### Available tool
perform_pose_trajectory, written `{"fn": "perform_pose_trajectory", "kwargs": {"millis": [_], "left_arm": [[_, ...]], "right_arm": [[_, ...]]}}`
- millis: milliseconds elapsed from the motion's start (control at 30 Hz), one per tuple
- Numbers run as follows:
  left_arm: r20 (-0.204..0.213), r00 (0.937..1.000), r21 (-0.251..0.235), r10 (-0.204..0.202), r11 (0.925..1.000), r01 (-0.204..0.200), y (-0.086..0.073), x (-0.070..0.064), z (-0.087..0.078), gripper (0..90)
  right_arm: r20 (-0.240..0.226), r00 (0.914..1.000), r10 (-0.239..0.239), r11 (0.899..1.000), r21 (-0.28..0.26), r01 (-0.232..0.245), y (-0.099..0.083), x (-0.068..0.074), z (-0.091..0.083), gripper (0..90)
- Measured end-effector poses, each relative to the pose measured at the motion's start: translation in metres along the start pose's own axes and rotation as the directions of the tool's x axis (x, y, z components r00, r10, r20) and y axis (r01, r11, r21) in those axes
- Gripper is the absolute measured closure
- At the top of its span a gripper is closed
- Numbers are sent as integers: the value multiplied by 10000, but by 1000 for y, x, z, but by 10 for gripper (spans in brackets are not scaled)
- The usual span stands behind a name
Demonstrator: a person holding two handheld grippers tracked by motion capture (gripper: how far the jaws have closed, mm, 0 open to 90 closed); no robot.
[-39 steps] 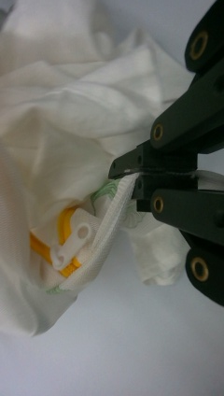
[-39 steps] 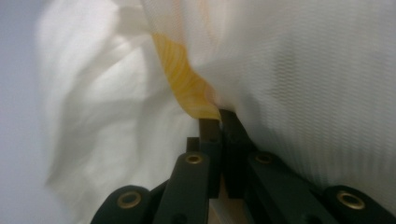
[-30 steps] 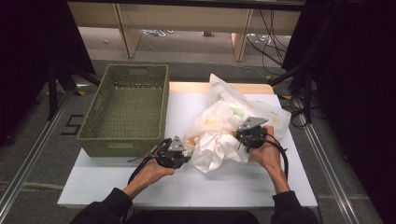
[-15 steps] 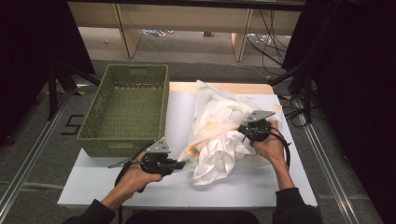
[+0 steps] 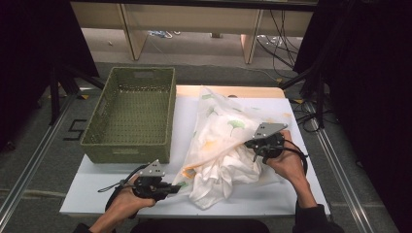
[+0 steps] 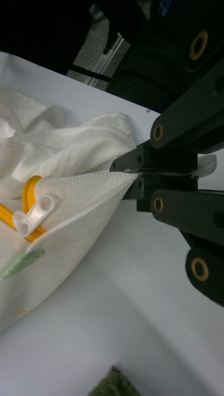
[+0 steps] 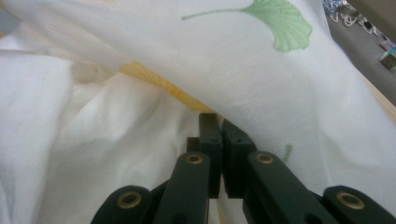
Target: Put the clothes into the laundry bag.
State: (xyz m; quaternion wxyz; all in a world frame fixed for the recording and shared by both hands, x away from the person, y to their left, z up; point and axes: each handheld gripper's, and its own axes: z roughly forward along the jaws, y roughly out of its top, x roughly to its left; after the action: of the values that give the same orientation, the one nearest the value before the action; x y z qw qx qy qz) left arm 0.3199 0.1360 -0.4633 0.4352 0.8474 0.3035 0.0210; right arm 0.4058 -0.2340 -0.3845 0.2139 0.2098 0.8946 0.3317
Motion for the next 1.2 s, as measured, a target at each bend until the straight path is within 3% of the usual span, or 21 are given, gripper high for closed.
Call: {"fn": "perform_pose_trajectory", "kwargs": {"millis": [100,133,233,300,367,467,567,600,667,733,800,867,967,1067,1133,1167,1200], "left_arm": [[-48,9999,-9,-99,10000,99,2,-3,3,868],[-172,9997,177,159,9997,-156,3,-2,3,839],[-979,9946,240,334,9992,-312,8,-4,-1,681],[-1442,9893,-165,-242,9996,221,13,-7,-7,553],[-1414,9896,-527,-275,9984,202,20,-12,-13,538],[-1051,9944,-770,-58,9970,-23,28,-28,-13,518],[-315,9994,-509,130,9986,-146,33,-41,1,481],[-111,9999,-487,25,9988,-30,34,-46,6,480],[-39,10000,-550,55,9985,-57,39,-53,17,451],[-681,9973,-112,281,9995,-289,44,-57,32,350],[-989,9944,170,383,9992,-368,47,-55,50,291],[-1409,9899,473,152,9988,-86,50,-52,67,219],[-1313,9911,193,-242,9994,270,54,-51,88,214],[-1237,9908,-107,-555,9985,546,61,-53,102,152],[-1515,9878,-155,-366,9993,346,66,-54,108,177],[-1654,9846,-253,-576,9982,541,68,-54,111,262],[-1826,9820,-449,-481,9982,406,70,-52,111,378]], "right_arm": [[-73,9996,-256,9997,55,256,4,11,-11,896],[-130,9997,-228,9995,194,231,5,15,-16,896],[-247,9983,-519,9984,230,524,4,22,-25,896],[-74,9990,-449,9985,307,451,2,24,-31,896],[-182,9982,-574,9982,181,578,3,25,-36,896],[-47,9983,-588,9982,144,589,5,26,-40,896],[-76,9979,-645,9978,127,646,5,27,-39,896],[-95,9975,-694,9975,110,695,5,27,-39,896],[-97,9970,-764,9970,107,765,7,29,-39,896],[-116,9974,-718,9973,133,719,8,30,-40,896],[-98,9976,-678,9975,169,680,8,32,-41,896],[-155,9961,-870,9961,100,871,10,33,-41,896],[-167,9951,-973,9952,90,975,10,35,-41,896],[-244,9960,-865,9961,149,869,11,39,-42,896],[-239,9935,-1110,9938,67,1112,13,41,-43,896],[-242,9932,-1142,9935,19,1142,14,43,-44,896],[-192,9920,-1250,9922,7,1250,16,46,-46,896]]}}
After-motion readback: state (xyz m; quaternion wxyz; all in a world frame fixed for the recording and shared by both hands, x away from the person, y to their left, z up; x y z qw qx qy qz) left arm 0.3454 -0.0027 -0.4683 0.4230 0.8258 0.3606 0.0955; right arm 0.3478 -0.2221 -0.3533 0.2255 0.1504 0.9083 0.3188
